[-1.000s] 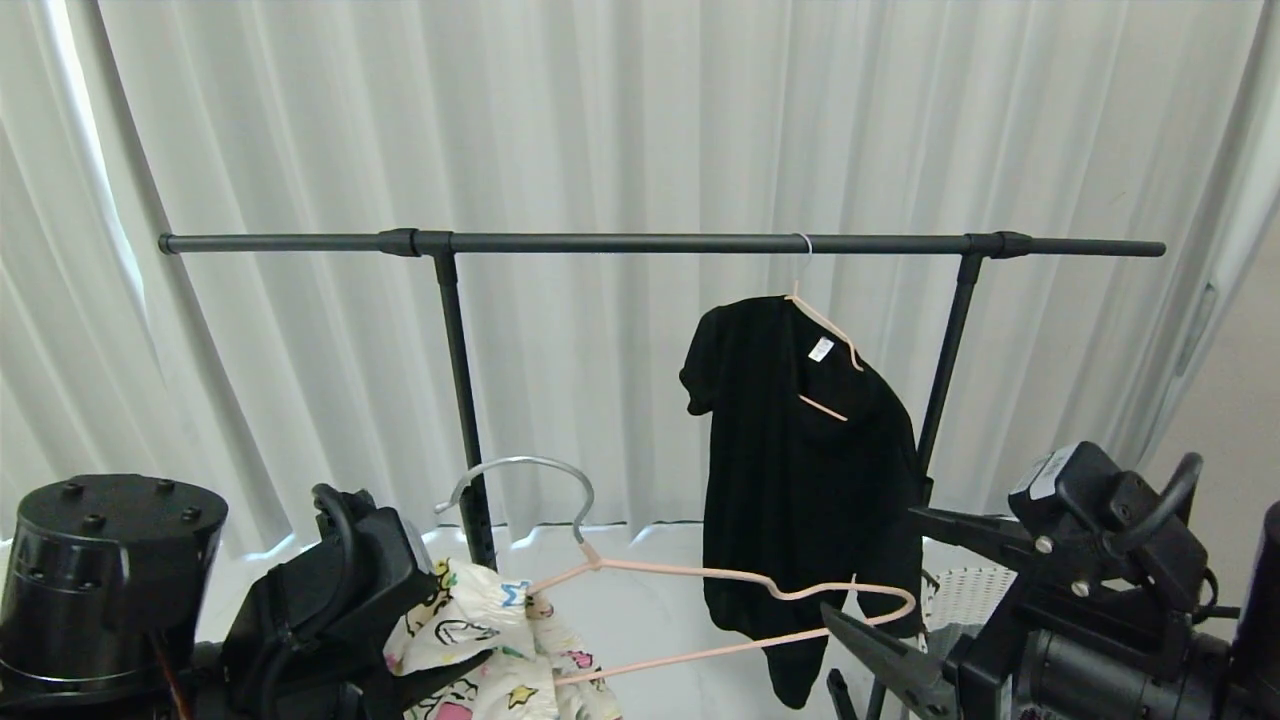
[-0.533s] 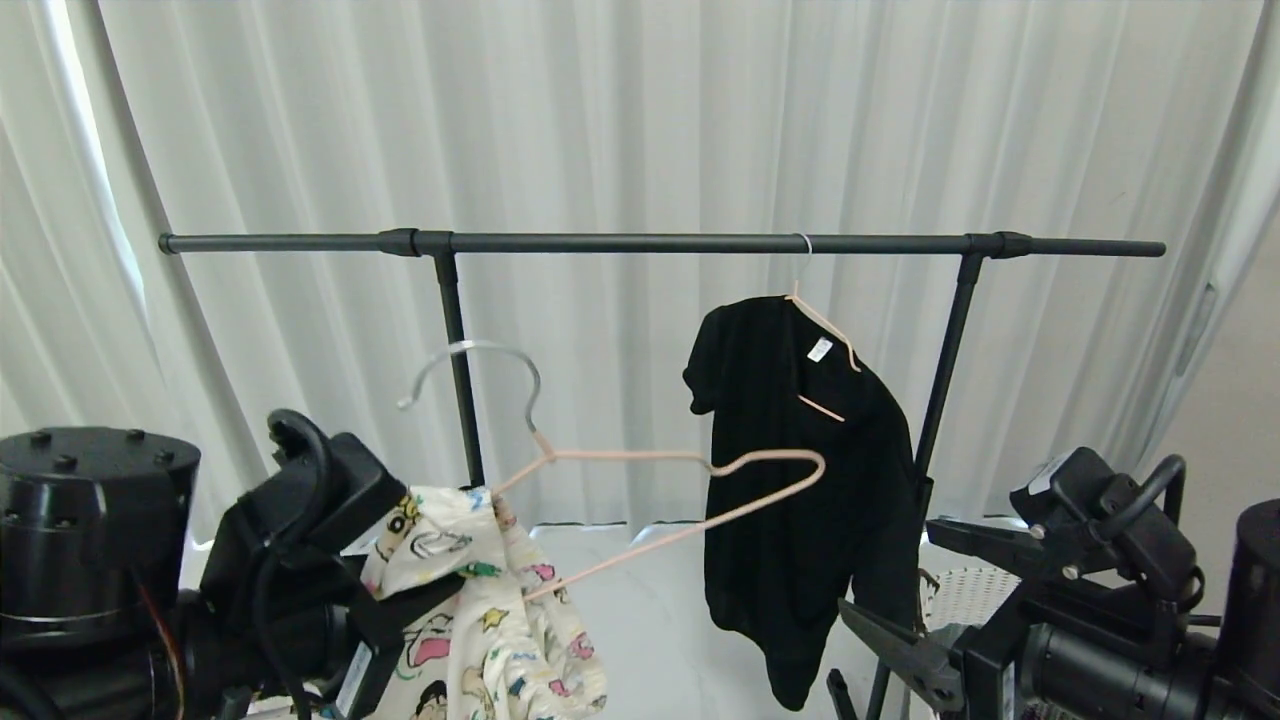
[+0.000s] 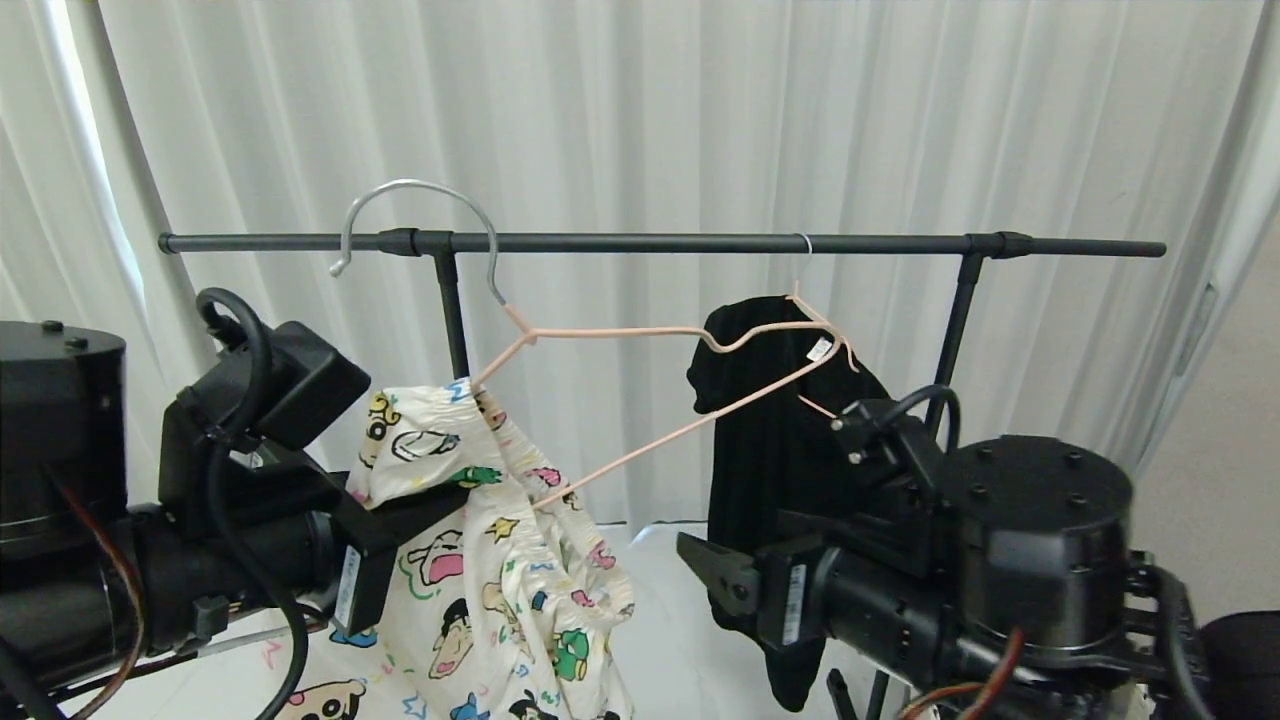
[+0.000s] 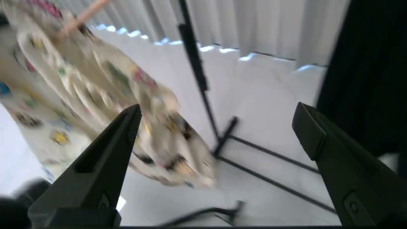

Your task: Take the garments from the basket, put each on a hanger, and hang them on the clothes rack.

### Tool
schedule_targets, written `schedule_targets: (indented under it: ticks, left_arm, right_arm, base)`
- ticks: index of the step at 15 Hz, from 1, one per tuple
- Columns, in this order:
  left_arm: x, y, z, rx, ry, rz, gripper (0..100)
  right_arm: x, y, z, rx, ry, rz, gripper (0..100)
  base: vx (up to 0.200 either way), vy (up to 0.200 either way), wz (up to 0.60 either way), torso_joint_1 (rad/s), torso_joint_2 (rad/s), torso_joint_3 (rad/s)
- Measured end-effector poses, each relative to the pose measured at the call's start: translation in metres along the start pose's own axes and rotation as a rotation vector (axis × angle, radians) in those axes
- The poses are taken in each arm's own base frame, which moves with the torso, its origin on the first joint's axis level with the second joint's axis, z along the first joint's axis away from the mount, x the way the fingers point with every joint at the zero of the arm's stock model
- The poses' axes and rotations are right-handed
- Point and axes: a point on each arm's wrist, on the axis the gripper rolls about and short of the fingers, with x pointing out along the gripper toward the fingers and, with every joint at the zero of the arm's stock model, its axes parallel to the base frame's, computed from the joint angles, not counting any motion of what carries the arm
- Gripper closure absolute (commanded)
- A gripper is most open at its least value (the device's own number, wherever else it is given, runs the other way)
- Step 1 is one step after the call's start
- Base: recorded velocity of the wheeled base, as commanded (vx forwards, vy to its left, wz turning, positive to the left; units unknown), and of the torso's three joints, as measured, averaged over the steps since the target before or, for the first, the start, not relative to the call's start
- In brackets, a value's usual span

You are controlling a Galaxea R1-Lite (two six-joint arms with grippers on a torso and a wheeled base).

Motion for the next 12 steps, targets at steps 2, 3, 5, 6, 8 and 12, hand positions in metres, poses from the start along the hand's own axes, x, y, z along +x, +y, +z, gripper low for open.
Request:
schedule_targets:
  ticks: [2,3,5,6,8,12]
  left_arm:
    - [-0.004,-0.001,0.003,0.004,-0.02,0.002,100]
    - [-0.006,0.0,0.005,0.006,-0.033,0.005,100]
    - [-0.01,0.0,0.008,0.009,-0.05,0.008,100]
    - [-0.011,0.0,0.012,0.012,-0.065,0.01,100]
    - [-0.013,0.0,0.015,0.018,-0.081,0.009,100]
    - [-0.017,0.0,0.019,0.02,-0.1,0.011,100]
  right_arm:
    - [0.022,0.015,-0.008,0.031,0.002,-0.009,0]
    - [0.031,0.022,-0.016,0.024,0.015,-0.01,0]
    - [0.043,0.031,-0.029,0.01,0.041,-0.006,0]
    - [0.047,0.032,-0.033,0.005,0.049,-0.007,0]
    - [0.052,0.034,-0.041,-0.004,0.067,-0.012,0]
    - [0.057,0.027,-0.051,-0.024,0.097,-0.058,0]
  base:
    - [0.0,0.0,0.0,0.0,0.0,0.0]
    - [0.0,0.0,0.0,0.0,0.0,0.0]
    - [0.0,0.0,0.0,0.0,0.0,0.0]
    - [0.0,0.0,0.0,0.0,0.0,0.0]
    - [0.0,0.0,0.0,0.0,0.0,0.0]
    - [0.0,0.0,0.0,0.0,0.0,0.0]
